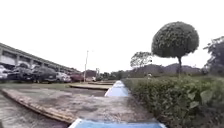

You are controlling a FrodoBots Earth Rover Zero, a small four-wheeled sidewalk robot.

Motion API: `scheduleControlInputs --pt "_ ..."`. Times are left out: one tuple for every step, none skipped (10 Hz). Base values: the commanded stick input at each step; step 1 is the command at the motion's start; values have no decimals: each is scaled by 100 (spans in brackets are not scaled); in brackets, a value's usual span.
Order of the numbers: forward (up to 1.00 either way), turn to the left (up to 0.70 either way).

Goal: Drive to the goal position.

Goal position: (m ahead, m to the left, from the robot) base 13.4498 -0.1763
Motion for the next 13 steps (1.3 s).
scheduleControlInputs --pt "50 0" --pt "50 0" --pt "50 0" --pt "50 0" --pt "50 -36" --pt "50 -50" --pt "50 -31" --pt "50 0" --pt "50 0" --pt "50 0" --pt "50 0" --pt "50 0" --pt "50 0"
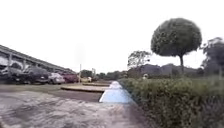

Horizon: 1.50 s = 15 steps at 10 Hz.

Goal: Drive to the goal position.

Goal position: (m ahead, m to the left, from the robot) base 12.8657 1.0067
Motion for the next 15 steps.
scheduleControlInputs --pt "50 0" --pt "50 0" --pt "50 0" --pt "50 0" --pt "50 0" --pt "50 0" --pt "50 0" --pt "50 0" --pt "50 0" --pt "50 0" --pt "50 0" --pt "50 0" --pt "50 0" --pt "50 0" --pt "50 0"
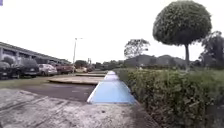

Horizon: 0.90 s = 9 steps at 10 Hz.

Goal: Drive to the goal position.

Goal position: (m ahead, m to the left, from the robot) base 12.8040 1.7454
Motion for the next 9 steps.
scheduleControlInputs --pt "50 0" --pt "50 0" --pt "50 0" --pt "50 0" --pt "50 0" --pt "50 0" --pt "50 0" --pt "50 0" --pt "50 0"
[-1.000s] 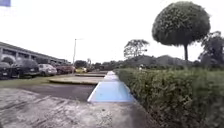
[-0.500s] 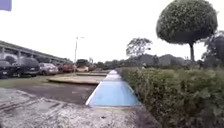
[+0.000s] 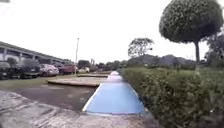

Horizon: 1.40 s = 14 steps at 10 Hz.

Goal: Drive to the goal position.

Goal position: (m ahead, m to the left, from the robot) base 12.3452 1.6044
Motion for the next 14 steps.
scheduleControlInputs --pt "50 0" --pt "50 0" --pt "50 0" --pt "50 0" --pt "50 0" --pt "50 0" --pt "50 -34" --pt "50 -47" --pt "50 -34" --pt "50 0" --pt "50 0" --pt "50 0" --pt "50 0" --pt "50 0"
